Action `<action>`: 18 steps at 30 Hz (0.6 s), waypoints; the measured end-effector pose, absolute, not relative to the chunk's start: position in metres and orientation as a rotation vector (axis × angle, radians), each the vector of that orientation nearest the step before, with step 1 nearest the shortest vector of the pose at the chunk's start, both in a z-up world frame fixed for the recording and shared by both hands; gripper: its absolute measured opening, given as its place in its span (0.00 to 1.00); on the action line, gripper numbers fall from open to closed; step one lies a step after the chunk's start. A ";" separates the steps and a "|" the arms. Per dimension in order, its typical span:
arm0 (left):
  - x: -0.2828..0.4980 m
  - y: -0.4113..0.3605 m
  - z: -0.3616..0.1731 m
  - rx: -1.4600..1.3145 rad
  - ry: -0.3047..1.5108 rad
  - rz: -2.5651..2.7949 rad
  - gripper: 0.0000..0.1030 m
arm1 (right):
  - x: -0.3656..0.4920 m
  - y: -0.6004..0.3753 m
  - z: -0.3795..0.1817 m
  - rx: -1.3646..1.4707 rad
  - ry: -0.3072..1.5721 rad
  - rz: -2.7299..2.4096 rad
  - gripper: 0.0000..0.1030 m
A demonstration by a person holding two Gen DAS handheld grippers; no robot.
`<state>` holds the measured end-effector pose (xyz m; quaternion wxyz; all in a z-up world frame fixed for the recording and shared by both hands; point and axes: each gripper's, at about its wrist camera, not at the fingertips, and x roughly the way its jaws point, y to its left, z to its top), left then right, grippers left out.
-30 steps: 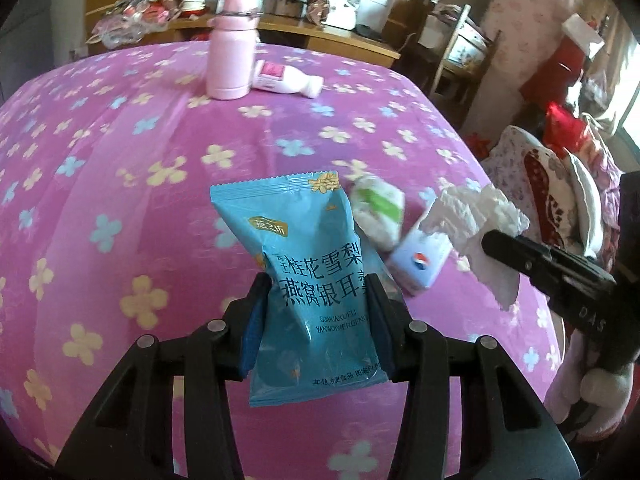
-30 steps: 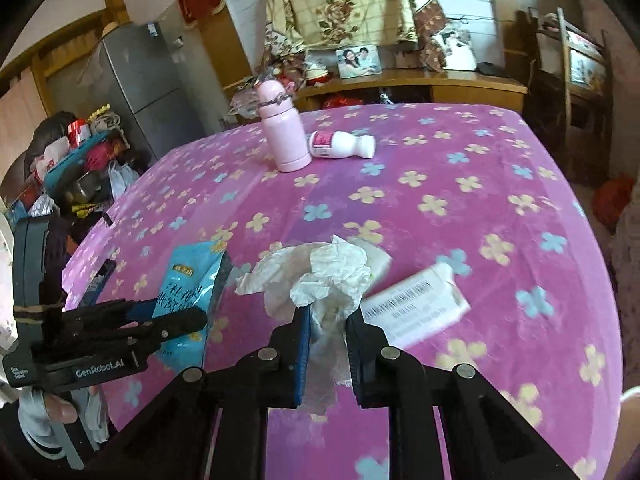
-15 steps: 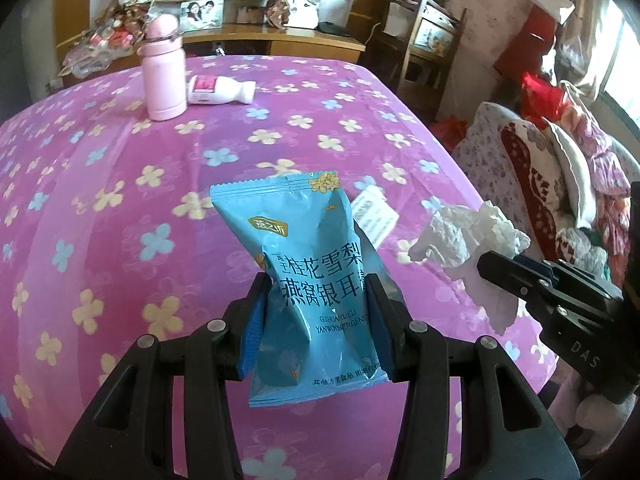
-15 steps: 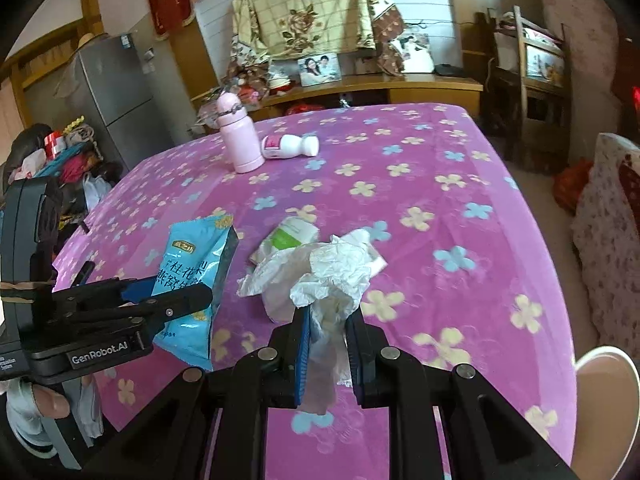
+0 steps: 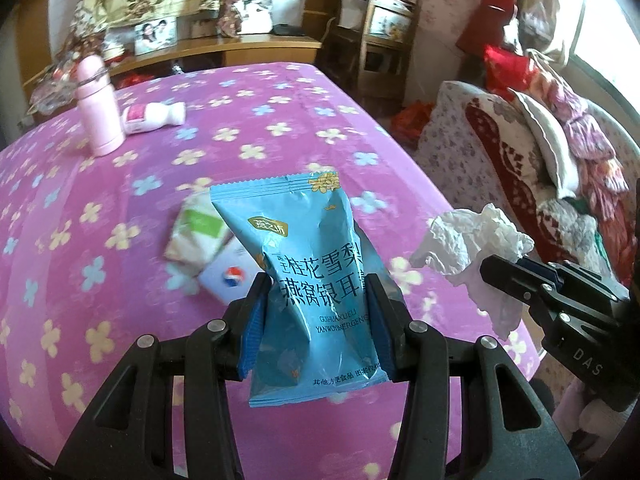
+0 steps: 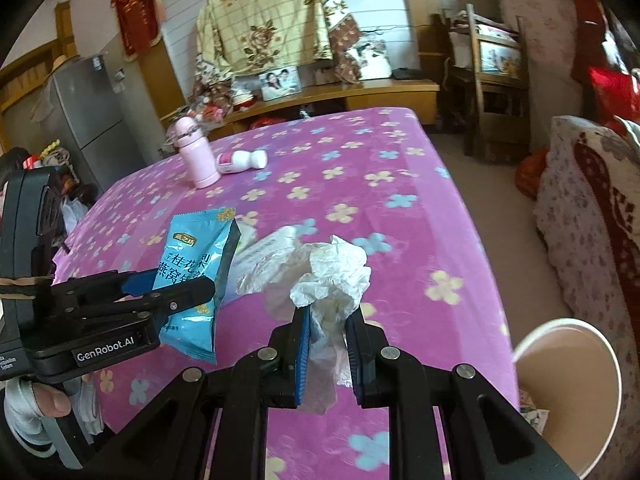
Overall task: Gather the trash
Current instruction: 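Carry the blue snack bag and tissue to the white bucket with both grippers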
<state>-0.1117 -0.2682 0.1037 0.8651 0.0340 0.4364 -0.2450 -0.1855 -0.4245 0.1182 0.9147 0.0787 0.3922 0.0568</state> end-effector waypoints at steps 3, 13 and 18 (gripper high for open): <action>-0.116 -0.287 0.103 0.086 0.914 -0.542 0.43 | -0.195 -0.442 0.119 0.172 0.803 0.086 0.16; -0.133 -0.349 0.104 0.144 0.909 -0.635 0.43 | -0.222 -0.497 0.119 0.212 0.805 -0.021 0.16; -0.141 -0.376 0.103 0.170 0.908 -0.677 0.43 | -0.236 -0.522 0.116 0.238 0.805 -0.065 0.16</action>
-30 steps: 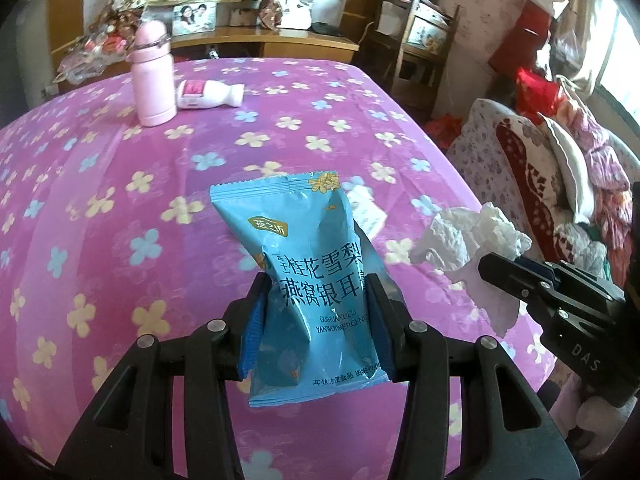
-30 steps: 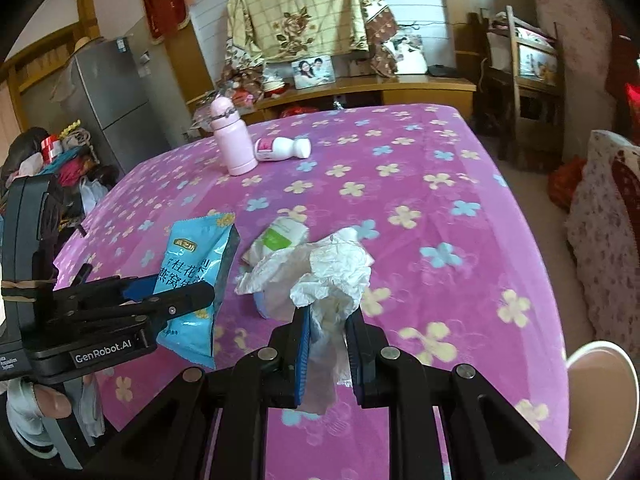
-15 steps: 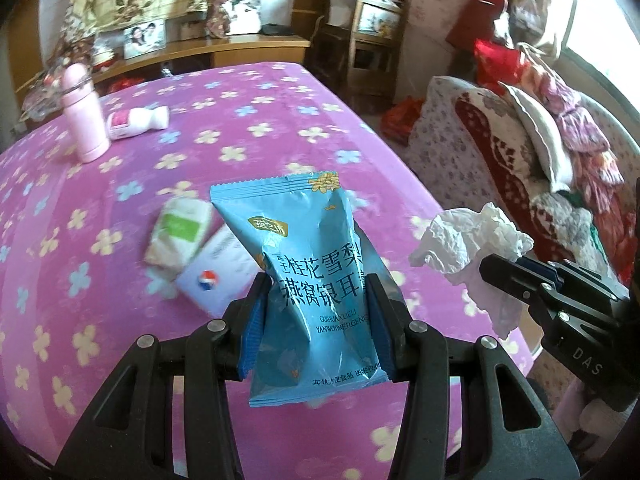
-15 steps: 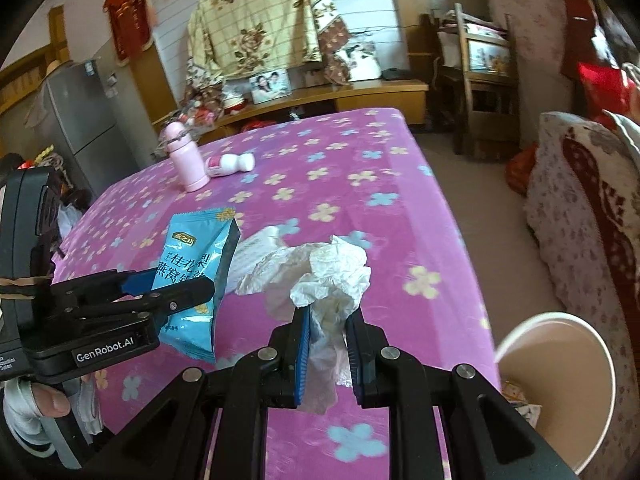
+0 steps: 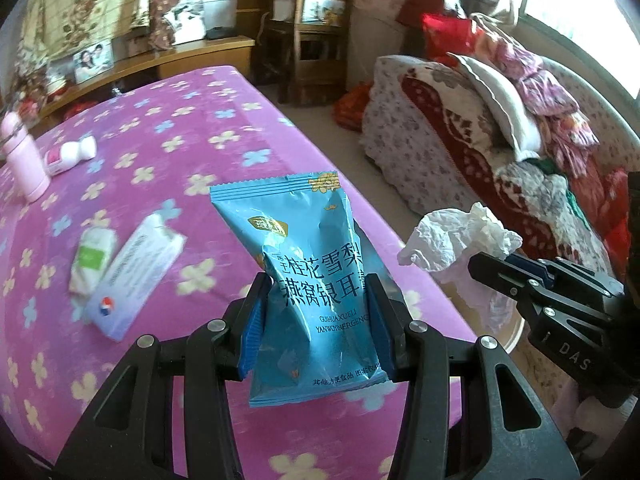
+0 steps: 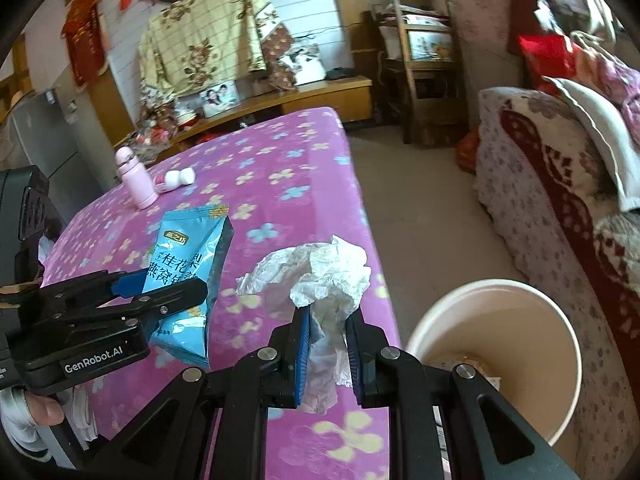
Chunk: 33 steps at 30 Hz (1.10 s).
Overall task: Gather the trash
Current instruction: 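Carry the blue snack bag and tissue to the white bucket with both grippers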
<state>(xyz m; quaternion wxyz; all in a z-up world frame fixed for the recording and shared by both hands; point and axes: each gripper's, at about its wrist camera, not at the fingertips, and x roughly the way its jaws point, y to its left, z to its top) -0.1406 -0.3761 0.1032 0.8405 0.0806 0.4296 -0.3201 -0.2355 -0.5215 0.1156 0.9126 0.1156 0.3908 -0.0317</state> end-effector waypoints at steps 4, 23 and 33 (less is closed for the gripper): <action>-0.147 -0.398 0.101 0.191 0.909 -0.708 0.43 | -0.247 -0.538 0.115 0.247 0.803 -0.099 0.16; -0.168 -0.479 0.084 0.218 0.965 -0.864 0.44 | -0.292 -0.616 0.088 0.313 0.847 -0.275 0.16; -0.178 -0.508 0.071 0.241 0.991 -0.907 0.45 | -0.310 -0.644 0.067 0.364 0.884 -0.338 0.16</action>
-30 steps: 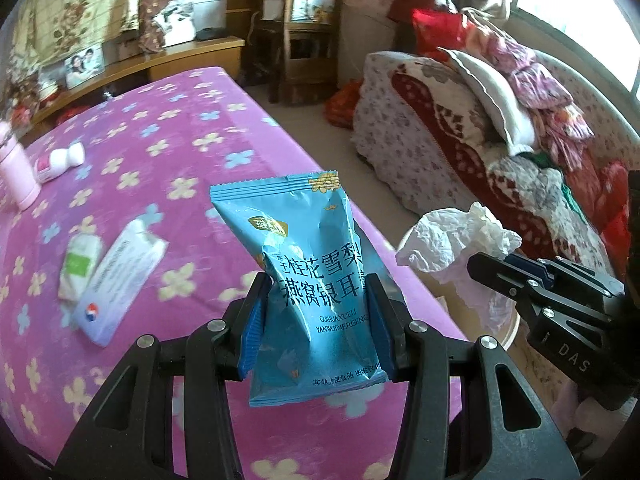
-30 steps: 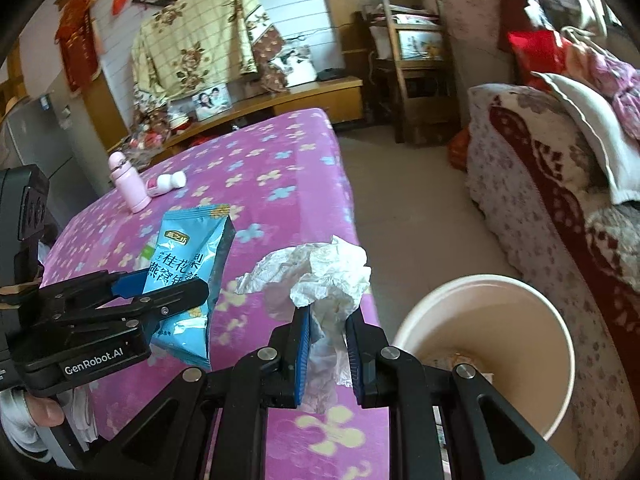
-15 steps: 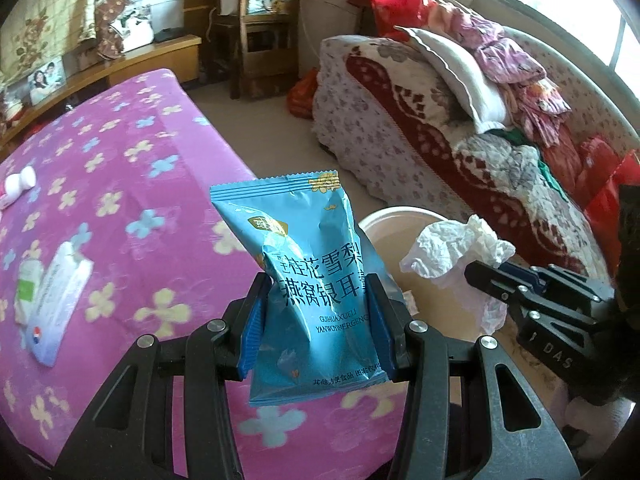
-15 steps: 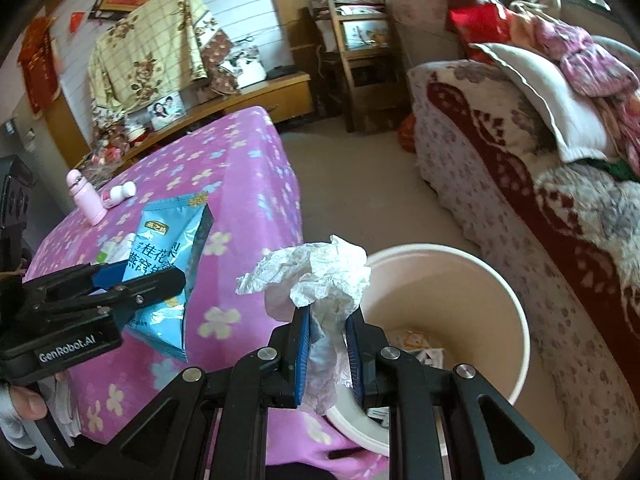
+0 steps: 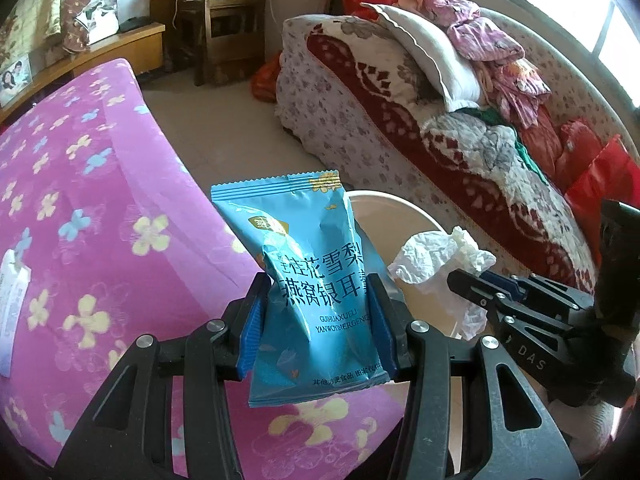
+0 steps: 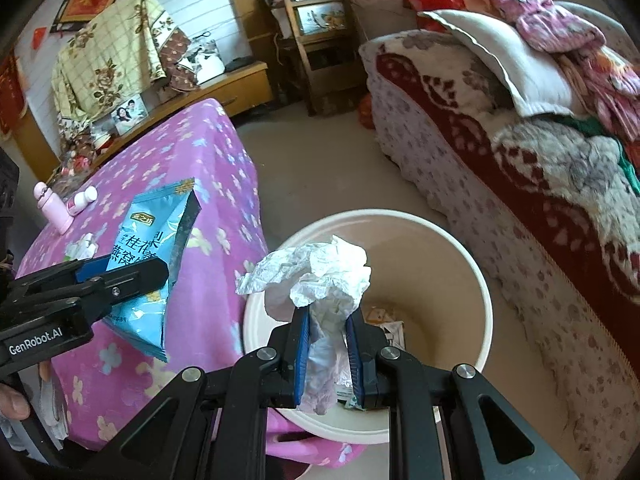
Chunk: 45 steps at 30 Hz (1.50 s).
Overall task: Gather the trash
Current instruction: 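Carry the blue snack bag and tissue to the white bucket with both grippers, then open both grippers over the bucket to drop the snack bag and tissue, then move both open grippers back over the table toward the medicine box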
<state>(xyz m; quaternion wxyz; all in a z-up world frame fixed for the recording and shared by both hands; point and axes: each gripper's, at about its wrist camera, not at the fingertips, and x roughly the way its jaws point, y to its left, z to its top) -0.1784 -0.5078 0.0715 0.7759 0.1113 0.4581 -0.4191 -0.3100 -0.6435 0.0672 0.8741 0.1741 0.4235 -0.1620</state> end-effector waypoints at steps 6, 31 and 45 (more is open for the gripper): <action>-0.177 -0.514 0.066 0.237 1.016 -0.922 0.48 | -0.314 -0.655 0.058 0.389 0.895 -0.354 0.16; -0.163 -0.470 0.078 0.184 1.004 -0.883 0.55 | -0.297 -0.632 0.062 0.376 0.915 -0.345 0.50; -0.127 -0.385 0.082 0.133 0.986 -0.729 0.55 | -0.253 -0.565 0.076 0.309 0.918 -0.206 0.50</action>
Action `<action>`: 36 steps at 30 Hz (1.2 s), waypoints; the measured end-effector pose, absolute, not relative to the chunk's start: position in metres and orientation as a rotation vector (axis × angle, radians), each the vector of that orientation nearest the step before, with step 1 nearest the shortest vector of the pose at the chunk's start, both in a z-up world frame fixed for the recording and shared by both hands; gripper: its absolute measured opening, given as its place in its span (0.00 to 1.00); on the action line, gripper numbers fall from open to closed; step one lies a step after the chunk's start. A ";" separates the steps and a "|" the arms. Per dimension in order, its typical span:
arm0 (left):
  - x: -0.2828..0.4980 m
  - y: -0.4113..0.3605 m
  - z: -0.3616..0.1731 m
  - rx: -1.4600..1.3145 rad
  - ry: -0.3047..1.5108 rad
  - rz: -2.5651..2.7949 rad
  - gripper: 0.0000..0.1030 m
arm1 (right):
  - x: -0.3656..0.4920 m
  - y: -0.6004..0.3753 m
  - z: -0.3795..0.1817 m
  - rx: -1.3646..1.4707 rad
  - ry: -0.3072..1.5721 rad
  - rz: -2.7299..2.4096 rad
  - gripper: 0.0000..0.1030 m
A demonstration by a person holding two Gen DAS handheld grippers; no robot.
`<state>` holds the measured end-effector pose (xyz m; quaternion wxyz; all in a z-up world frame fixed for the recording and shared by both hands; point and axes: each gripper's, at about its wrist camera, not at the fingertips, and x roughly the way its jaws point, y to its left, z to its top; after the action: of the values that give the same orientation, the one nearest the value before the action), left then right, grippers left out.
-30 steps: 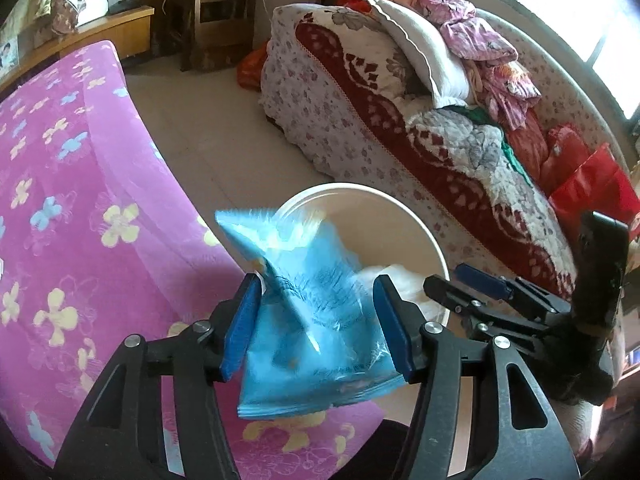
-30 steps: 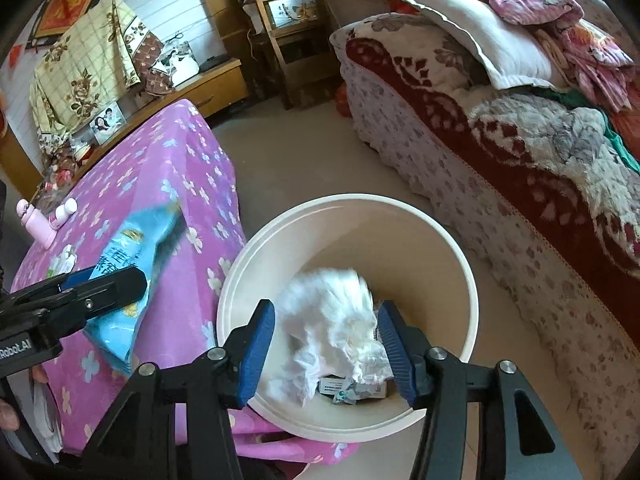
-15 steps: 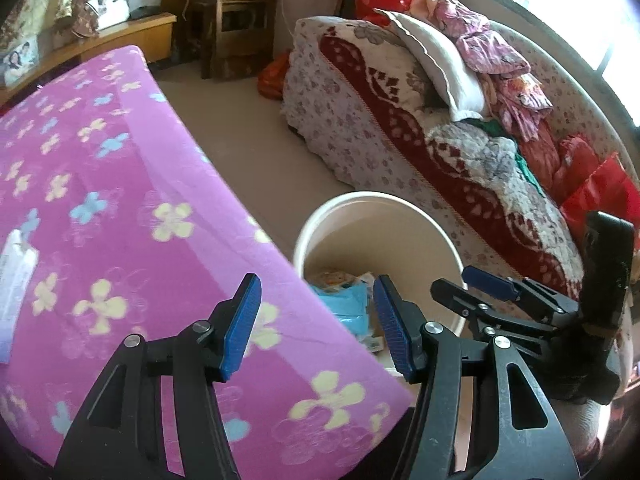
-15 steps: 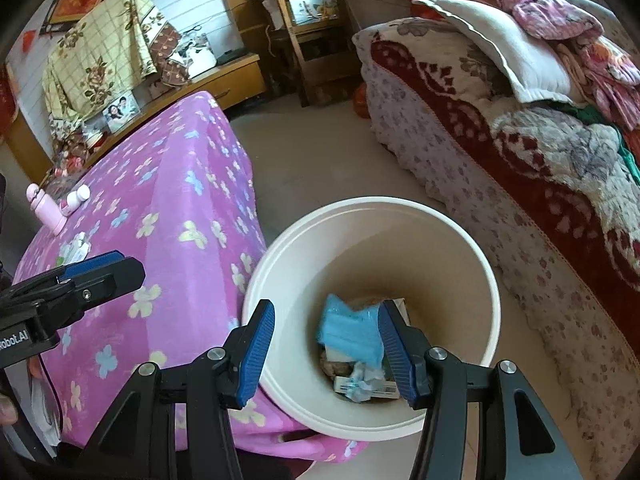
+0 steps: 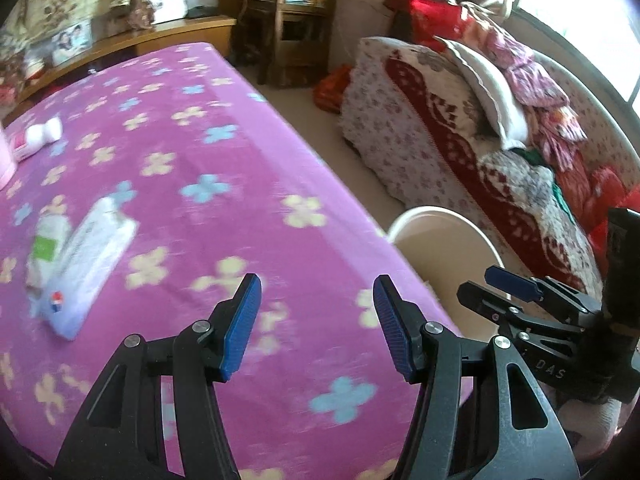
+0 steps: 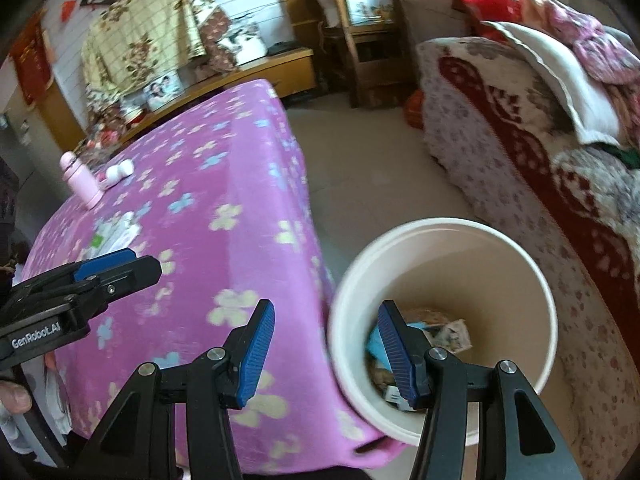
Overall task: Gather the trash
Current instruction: 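Move both open grippers back over the table toward the medicine box, then grasp the green-and-white packet with the left gripper while the right gripper grasps the white medicine box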
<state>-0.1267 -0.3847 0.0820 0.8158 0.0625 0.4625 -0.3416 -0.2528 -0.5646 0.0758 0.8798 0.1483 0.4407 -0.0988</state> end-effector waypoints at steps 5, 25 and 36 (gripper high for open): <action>-0.108 -0.341 0.085 0.123 0.984 -0.654 0.55 | -0.232 -0.537 0.076 0.286 0.934 -0.148 0.50; 0.021 -0.227 0.042 0.113 1.072 -0.410 0.58 | -0.172 -0.443 0.076 0.241 0.968 0.040 0.54; 0.031 -0.204 0.030 0.134 1.089 -0.335 0.51 | -0.138 -0.409 0.073 0.235 0.985 0.114 0.55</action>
<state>0.0309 -0.2043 0.0296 0.8400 0.0633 0.5149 -0.1586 -0.1376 -0.4091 0.0734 0.8731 0.1125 0.4713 0.0544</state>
